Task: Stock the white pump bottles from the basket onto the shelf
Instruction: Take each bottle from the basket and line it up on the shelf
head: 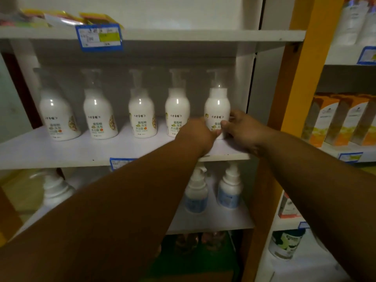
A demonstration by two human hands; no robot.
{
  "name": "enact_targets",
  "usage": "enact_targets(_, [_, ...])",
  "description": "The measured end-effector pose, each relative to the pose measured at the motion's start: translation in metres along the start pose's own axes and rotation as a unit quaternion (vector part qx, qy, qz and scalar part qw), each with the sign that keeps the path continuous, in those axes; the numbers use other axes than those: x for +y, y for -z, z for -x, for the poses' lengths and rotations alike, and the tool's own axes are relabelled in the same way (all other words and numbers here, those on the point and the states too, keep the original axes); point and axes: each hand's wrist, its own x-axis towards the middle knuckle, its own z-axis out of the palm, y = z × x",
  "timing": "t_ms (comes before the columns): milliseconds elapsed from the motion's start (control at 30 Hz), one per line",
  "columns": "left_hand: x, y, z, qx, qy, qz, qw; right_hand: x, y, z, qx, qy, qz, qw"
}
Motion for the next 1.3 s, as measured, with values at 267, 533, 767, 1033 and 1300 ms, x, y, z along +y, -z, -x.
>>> enact_targets(267, [-0.002,-0.004,-0.005,0.005,0.019,-0.081,0.996,0.008,0.001,-0.007,0.040,-0.057,-0.101,0.993])
enact_targets(533, [-0.002,-0.001,0.003,-0.014,-0.005,-0.077,0.997,0.006,0.000,0.004,0.048,-0.040,-0.119,0.991])
enact_targets(767, [-0.002,0.000,0.010,-0.001,-0.017,-0.082,0.997,0.005,-0.007,0.007,0.073,-0.021,-0.033,0.997])
enact_targets(1033, [-0.054,0.074,0.093,0.107,-0.158,0.014,0.981,0.007,-0.017,0.040,0.335,0.082,0.064,0.937])
enact_targets(1300, [-0.183,0.236,0.128,0.306,0.030,0.014,0.952,-0.107,-0.134,0.103,0.062,0.300,0.076,0.949])
